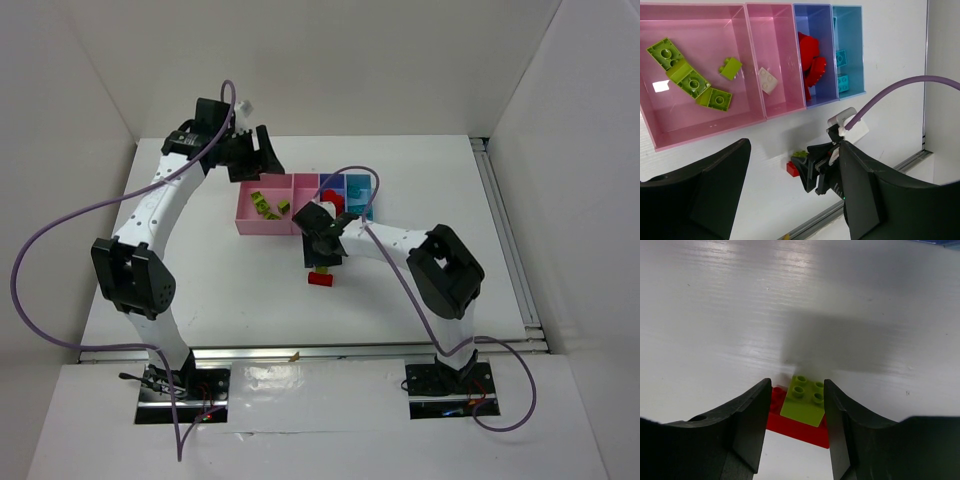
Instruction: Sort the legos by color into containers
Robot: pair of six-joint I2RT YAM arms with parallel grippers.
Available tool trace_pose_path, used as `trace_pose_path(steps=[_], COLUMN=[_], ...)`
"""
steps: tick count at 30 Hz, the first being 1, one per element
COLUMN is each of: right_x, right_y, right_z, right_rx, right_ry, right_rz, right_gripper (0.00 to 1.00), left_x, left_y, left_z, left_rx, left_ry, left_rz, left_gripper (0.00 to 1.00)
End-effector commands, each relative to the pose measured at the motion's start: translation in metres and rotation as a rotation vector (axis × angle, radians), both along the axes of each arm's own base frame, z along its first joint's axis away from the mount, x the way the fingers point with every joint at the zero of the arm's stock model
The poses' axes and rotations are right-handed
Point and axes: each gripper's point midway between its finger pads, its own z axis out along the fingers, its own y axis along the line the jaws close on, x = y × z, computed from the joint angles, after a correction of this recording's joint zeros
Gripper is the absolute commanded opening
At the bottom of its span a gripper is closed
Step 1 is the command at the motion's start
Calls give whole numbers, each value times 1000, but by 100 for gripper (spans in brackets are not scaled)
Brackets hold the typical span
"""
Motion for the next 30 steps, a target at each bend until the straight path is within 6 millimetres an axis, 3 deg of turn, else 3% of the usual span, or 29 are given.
trace_pose_path(steps=[1, 8, 13, 18, 30], right_x=[4, 0, 0, -1, -7], right_y=[10, -1, -4, -5, 5], right_z=[9, 10, 11, 17, 14], right_rx=[-4, -35, -40, -41, -23], right_ry=[-34, -17, -18, -13, 20], right_rz=[-2, -56, -93, -101, -76], right_gripper=[53, 53, 60, 62, 52], left_x=[-4, -3, -4, -4, -5], left_y=[4, 2, 3, 3, 3], left_z=[15, 12, 8, 8, 4], left_rx=[-1, -5, 2, 2, 4], left_ry=[-46, -36, -32, -32, -23], left_rz=[-5, -12, -17, -17, -17], left_gripper=[82, 82, 81, 81, 81])
